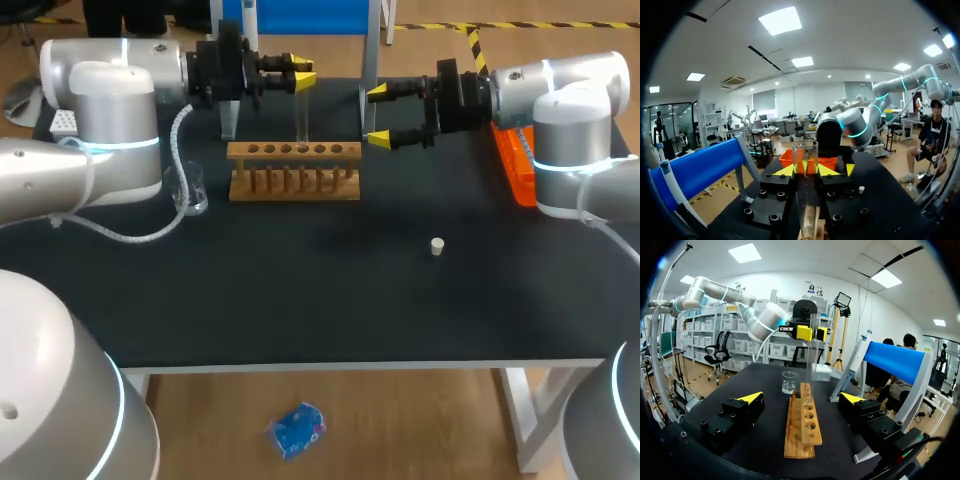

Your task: Invert the test tube, pick up the pipette, mount the tip to pipette, aspirate from beaker and dispense into the tube, eject the tip, return the pipette, and cap with the stopper.

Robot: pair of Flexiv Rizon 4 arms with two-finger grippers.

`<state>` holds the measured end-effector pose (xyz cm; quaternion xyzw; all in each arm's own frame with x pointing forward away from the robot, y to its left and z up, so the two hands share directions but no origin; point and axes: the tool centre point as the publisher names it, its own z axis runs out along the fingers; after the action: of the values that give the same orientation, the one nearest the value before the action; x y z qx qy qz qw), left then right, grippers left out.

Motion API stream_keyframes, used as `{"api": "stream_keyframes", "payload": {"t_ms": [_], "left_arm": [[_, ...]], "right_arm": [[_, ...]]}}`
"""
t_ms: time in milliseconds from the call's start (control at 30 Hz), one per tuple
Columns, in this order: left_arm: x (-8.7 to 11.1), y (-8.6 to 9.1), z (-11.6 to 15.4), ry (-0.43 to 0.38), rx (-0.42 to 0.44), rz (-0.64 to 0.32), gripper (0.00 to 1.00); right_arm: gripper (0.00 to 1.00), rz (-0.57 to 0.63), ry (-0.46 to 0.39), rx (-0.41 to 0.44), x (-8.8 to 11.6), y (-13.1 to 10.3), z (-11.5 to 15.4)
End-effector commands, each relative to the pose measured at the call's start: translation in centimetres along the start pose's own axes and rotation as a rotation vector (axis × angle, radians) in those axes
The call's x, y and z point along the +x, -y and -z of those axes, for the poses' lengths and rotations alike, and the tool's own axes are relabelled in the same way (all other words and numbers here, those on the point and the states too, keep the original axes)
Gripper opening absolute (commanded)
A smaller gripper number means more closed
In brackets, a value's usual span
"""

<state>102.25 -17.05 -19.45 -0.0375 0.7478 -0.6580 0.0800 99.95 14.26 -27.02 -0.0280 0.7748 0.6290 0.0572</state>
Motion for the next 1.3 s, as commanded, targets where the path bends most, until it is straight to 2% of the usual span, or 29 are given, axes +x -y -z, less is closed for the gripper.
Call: {"api": "stream_keyframes", "payload": {"t_ms": [33,500,600,933,1067,1300], "left_arm": [[-0.56,0.22,-0.16,-0.019,-0.032,0.022,0.0],[-0.56,-0.33,-0.65,-0.012,-0.022,0.067,0.0],[-0.55,-0.02,-0.65,-0.001,-0.032,0.022,0.0],[-0.55,-0.02,-0.65,-0.001,-0.032,0.022,0.0],[-0.45,0.18,-0.3,0.024,0.009,-0.016,0.0],[-0.62,0.25,-0.33,0.021,0.006,-0.014,0.0]], "right_arm": [[1.0,0.001,-0.001,-0.001,-0.05,0.08,0.0],[1.0,0.001,-0.001,-0.001,-0.05,0.08,0.0],[1.0,0.001,-0.001,-0.001,-0.05,0.08,0.0],[1.0,0.001,-0.001,-0.001,-0.05,0.08,0.0],[1.0,0.001,-0.001,-0.001,-0.05,0.08,0.0],[1.0,0.001,-0.001,-0.001,-0.05,0.08,0.0]]}}
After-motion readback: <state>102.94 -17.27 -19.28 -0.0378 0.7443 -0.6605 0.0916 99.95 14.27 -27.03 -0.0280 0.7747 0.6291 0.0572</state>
